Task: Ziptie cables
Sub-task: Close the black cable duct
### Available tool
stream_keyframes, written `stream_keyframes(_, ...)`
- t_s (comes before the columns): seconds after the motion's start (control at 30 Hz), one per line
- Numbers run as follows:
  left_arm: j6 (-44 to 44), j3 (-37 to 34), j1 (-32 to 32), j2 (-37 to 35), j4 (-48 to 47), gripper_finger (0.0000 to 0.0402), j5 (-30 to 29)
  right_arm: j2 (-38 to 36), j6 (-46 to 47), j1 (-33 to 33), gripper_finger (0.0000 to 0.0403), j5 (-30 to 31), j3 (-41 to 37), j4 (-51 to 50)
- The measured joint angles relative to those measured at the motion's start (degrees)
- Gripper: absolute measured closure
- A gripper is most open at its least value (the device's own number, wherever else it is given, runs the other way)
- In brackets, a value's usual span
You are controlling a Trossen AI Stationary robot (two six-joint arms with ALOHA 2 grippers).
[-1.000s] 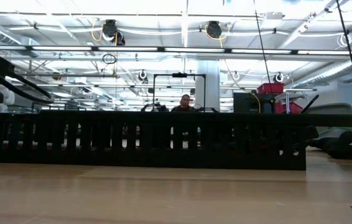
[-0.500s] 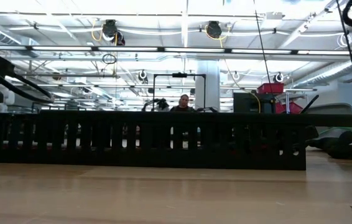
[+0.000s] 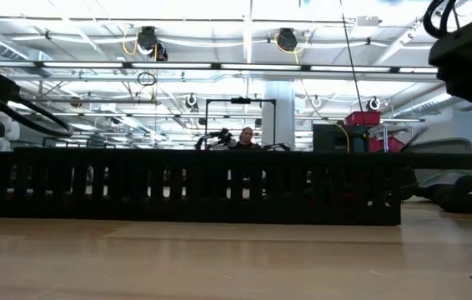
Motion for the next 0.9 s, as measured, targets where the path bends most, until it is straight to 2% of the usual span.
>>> stream_keyframes(0.33, 0.00, 0.02, 0.01, -0.02, 0.00, 0.0401, -0.13, 0.66, -3.12, -2.62, 0.0403, -1.06, -0.12, 0.95)
stream_keyframes(0.63, 0.09, 0.02, 0.02, -0.02, -0.32, 0.0401, -0.24, 6.06, -2.81, -3.94, 0.0403, -2.82, -0.12, 5.50)
stream_keyframes(0.83, 0.17, 0.02, 0.02, -0.02, -0.31, 0.0401, -0.58, 5.62, -6.08, -3.91, 0.0403, -3.47, 0.17, 4.77)
stream_keyframes(0.9, 0.28, 0.02, -0.01, -0.02, -0.25, 0.0401, -0.63, 4.80, -7.26, -3.94, 0.0403, -5.61, 0.29, 4.36)
